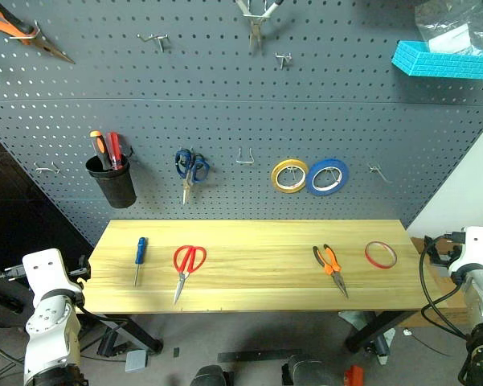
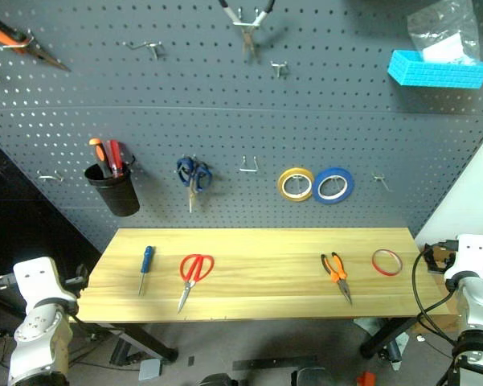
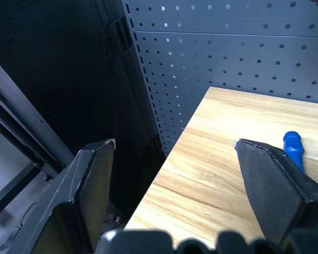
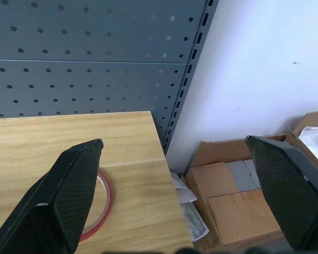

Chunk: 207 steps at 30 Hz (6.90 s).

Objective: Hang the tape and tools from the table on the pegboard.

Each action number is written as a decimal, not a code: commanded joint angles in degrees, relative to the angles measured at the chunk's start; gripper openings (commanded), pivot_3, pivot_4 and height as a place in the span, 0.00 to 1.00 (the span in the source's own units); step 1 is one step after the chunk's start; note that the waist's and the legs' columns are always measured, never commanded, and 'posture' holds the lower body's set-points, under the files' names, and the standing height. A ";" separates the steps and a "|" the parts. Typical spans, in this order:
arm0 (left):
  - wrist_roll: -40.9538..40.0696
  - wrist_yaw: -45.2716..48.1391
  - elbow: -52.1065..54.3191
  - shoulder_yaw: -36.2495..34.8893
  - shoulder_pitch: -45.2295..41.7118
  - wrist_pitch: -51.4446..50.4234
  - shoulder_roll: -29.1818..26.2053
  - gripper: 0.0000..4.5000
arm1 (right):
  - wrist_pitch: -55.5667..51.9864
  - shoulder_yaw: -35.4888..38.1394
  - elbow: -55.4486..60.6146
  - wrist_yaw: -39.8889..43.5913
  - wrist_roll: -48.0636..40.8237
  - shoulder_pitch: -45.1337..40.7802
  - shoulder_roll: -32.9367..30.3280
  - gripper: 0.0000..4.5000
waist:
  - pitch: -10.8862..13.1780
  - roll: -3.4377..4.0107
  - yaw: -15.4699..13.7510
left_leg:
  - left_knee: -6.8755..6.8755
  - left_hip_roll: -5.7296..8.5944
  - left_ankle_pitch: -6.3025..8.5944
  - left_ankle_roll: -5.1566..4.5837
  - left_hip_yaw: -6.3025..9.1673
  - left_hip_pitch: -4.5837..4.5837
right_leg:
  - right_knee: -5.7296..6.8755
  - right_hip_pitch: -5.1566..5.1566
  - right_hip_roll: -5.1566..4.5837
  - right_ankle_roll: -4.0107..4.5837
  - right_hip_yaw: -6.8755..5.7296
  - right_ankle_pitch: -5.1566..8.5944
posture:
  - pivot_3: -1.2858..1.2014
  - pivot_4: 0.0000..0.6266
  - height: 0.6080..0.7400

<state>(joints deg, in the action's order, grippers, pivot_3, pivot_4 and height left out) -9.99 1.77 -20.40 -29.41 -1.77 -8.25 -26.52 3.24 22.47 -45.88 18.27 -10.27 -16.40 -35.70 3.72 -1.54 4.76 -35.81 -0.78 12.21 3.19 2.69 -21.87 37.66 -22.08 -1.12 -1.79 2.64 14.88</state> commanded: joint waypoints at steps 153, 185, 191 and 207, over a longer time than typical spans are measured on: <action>0.95 55.04 18.14 40.70 -29.44 -2.72 -7.09 0.87 | -50.42 -21.96 27.44 -3.04 5.15 -11.62 17.25 0.99 | 14.27 0.07 0.71 | -0.82 0.06 0.02 -0.10 0.31 -2.53 | 0.56 -2.17 -0.04 -0.60 -0.12 -0.50 | 0.47 0.45 1.00; -15.23 48.75 27.18 12.38 -13.87 -4.71 -11.34 0.87 | -69.11 -25.07 78.58 -6.14 -2.27 -22.58 30.61 0.60 | 14.00 -0.32 -0.19 | -1.12 -0.03 0.01 -0.08 0.43 -2.64 | 1.19 -2.45 -0.18 -0.59 -0.19 -0.49 | 0.49 0.39 1.00; -15.51 46.58 28.95 10.92 -13.01 -5.39 -11.58 0.87 | -60.77 -24.17 67.90 -4.51 -2.71 -31.08 30.16 0.60 | 13.82 -0.50 -0.27 | -1.10 0.00 0.01 -0.08 0.42 -2.69 | 1.20 -2.51 -0.21 -0.57 -0.19 -0.50 | 0.51 0.34 1.00; -14.82 42.36 29.67 11.06 -15.71 -6.01 -12.50 0.87 | -37.50 -20.00 39.23 -7.61 -2.41 -53.22 34.77 0.60 | 12.99 -1.09 -1.67 | -1.07 0.02 -0.01 -0.04 0.28 -3.03 | 1.34 -3.07 -0.20 -0.47 -0.17 -0.57 | 0.53 0.26 1.00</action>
<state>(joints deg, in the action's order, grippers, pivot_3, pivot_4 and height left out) -24.73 44.46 7.45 -17.47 -16.70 -14.68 -38.09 -38.17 0.91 -6.80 11.66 -12.45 -66.57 -1.50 16.71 -2.62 3.08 -36.88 -0.75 12.19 3.15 2.97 -24.90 38.99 -25.16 -1.31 -2.26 2.48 14.31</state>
